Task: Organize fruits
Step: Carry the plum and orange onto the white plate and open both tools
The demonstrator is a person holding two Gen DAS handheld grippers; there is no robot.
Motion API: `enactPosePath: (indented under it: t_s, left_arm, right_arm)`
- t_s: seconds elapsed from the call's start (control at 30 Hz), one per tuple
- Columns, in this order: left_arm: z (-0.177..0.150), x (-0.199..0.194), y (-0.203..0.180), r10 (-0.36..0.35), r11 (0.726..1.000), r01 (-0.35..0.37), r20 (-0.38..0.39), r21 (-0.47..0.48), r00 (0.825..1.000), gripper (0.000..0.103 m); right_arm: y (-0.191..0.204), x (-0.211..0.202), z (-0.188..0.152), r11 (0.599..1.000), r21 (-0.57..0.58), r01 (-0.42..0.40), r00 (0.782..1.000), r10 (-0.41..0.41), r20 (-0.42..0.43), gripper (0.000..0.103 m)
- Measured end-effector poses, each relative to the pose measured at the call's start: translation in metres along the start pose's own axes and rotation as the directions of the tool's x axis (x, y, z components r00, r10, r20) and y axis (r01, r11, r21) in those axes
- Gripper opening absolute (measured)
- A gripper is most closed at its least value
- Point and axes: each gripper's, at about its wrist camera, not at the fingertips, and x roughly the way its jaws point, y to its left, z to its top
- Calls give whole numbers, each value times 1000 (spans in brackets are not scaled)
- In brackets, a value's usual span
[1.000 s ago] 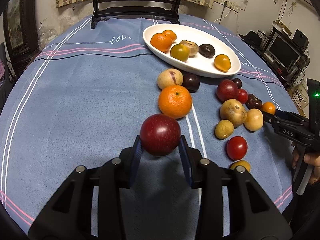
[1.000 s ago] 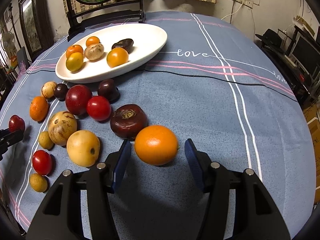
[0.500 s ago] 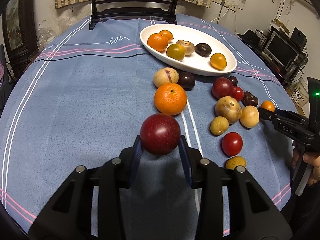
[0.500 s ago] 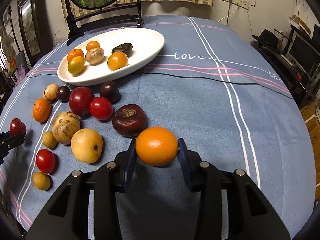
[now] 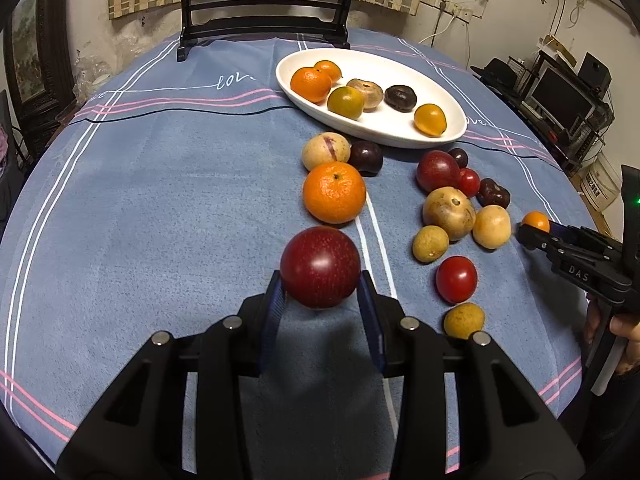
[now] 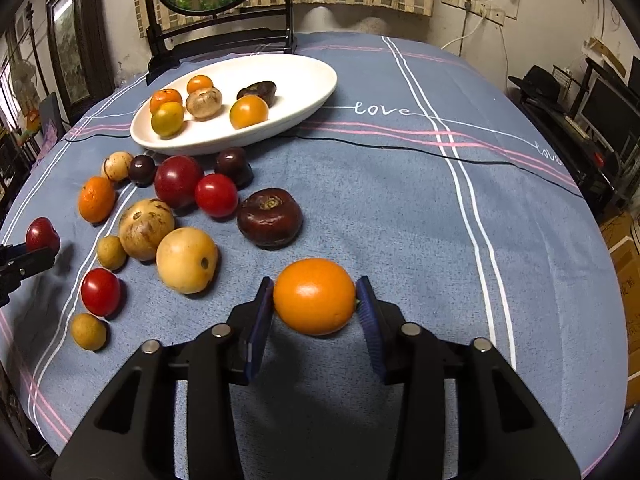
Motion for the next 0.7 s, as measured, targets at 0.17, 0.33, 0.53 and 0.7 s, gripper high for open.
enactPosePath:
  t_s: [0.17,0.33,0.53,0.7]
  left_arm:
    - [0,2,2,1,1000,-1,-5,-4,1000,37]
    - [1,2,4,3,1000,-3,-5,-7,1000,37]
    - [0,3,1,1,1000,-1,-9,0,1000,37]
    - [1,1,0,-1,1000,1,1,2,1000,32]
  right_arm:
    - [2,-4,0,1000,-3,13,1000,-13,9,56]
    - [1,-11,-3,999,-1,44,999,-44,26,56]
    - [6,-8,-2,998,-41,55,998,-54,33,41]
    - [4,-10,-4,999,-17,47,998,-46,42,41]
